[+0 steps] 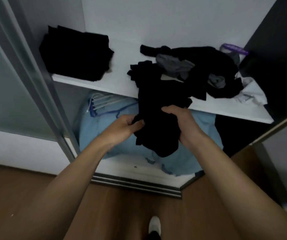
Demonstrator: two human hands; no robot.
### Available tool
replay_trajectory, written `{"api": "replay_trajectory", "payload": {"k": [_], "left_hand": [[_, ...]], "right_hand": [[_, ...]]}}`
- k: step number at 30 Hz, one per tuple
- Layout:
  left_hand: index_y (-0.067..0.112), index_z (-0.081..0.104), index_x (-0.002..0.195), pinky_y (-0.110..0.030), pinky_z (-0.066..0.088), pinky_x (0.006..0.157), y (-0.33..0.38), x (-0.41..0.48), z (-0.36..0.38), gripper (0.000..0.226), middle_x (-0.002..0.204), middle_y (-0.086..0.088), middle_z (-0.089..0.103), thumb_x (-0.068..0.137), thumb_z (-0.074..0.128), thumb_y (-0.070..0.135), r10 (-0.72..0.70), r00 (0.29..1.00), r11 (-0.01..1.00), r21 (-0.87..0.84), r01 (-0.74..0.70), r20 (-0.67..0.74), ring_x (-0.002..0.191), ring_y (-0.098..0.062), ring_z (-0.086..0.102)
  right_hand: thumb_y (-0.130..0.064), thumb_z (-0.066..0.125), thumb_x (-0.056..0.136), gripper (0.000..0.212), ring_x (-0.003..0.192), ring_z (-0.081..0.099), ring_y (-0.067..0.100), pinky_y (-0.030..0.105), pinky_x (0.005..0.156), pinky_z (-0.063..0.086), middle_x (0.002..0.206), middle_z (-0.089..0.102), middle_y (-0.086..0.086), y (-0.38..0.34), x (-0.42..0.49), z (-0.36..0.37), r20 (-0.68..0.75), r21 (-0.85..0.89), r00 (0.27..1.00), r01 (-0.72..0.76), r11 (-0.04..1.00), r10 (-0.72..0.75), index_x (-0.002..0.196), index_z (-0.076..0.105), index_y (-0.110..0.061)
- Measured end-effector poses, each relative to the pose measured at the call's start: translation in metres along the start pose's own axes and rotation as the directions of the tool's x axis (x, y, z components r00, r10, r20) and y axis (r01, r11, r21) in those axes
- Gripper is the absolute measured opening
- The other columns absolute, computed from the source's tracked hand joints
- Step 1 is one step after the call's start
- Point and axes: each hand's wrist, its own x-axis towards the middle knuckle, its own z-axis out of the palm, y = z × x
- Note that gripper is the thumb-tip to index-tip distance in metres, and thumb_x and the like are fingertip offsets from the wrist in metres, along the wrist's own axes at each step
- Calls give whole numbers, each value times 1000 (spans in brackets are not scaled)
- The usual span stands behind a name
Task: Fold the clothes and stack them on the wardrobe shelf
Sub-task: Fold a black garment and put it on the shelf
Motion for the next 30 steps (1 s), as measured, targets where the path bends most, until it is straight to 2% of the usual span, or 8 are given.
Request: {"api": "replay_trajectory", "payload": {"k": [3, 6, 10, 14, 18, 22, 24, 30], "left_hand": [[12, 61, 70, -28, 37, 62, -40, -24, 24, 40, 64, -1, 60, 103, 49, 31, -179, 977, 984, 2, 180, 113, 62, -14, 56], [30, 72, 71, -16, 47, 72, -82, -48, 46, 38, 71, 16, 72, 103, 51, 28, -309, 942, 949, -27, 315, 134, 72, -1, 66], [37, 80, 77, -23, 54, 72, -109, -69, 54, 34, 90, 1, 78, 100, 54, 36, -463, 883, 843, -273, 464, 71, 82, -12, 74], [22, 82, 83, -24, 57, 67, -113, -71, 62, 28, 94, -5, 78, 95, 59, 33, -557, 830, 667, -604, 436, -16, 82, -17, 75], [14, 76, 99, -21, 55, 52, -110, -71, 63, 27, 82, -3, 77, 95, 58, 34, -632, 775, 514, -753, 410, -9, 67, -16, 74], [15, 77, 90, -25, 57, 53, -102, -70, 75, 24, 82, -6, 77, 93, 61, 34, -680, 733, 469, -751, 465, 29, 66, -19, 74], [13, 75, 92, -24, 58, 53, -95, -66, 79, 21, 79, -5, 76, 93, 60, 27, -701, 712, 427, -823, 375, -39, 63, -19, 72], [10, 63, 129, -36, 54, 90, -90, -56, 77, 37, 111, -10, 68, 98, 47, 21, -757, 637, 409, -868, 283, -149, 98, -26, 66]], "right_hand": [[-32, 78, 80, 48, 101, 73, 21, 33, 89, 56, 109, 76, 7, 33, -28, -27, -114, -1, 991, -69, 998, 69, 123, 66, -13], [-23, 72, 85, 10, 87, 75, 12, 24, 66, 60, 100, 78, 1, 59, -62, -51, -170, -2, 973, -155, 988, 153, 89, 81, -23], [-15, 63, 80, 25, 83, 74, 7, 18, 58, 56, 93, 79, -7, 81, -95, -67, -159, -19, 975, -162, 987, 157, 78, 82, -32], [-16, 60, 66, 35, 78, 73, 2, 16, 58, 54, 84, 77, -13, 91, -108, -72, -154, -187, 977, -177, 966, 149, 92, 74, -34], [-20, 68, 71, 58, 111, 69, 20, 28, 80, 56, 118, 73, 6, 93, -119, -85, -41, -134, 981, -194, 972, 191, 128, 60, -13], [-15, 72, 82, 35, 119, 65, 26, 30, 93, 55, 125, 70, 11, 86, -134, -97, 145, -65, 985, -82, 995, 90, 117, 73, -20], [-18, 75, 83, 32, 120, 65, 22, 28, 93, 54, 126, 70, 6, 82, -138, -103, 174, -9, 983, -48, 999, 48, 114, 75, -28], [-11, 58, 95, 21, 98, 66, 15, 33, 90, 49, 96, 72, -2, 74, -129, -105, -52, -24, 979, 199, 980, -200, 88, 75, -20]]}}
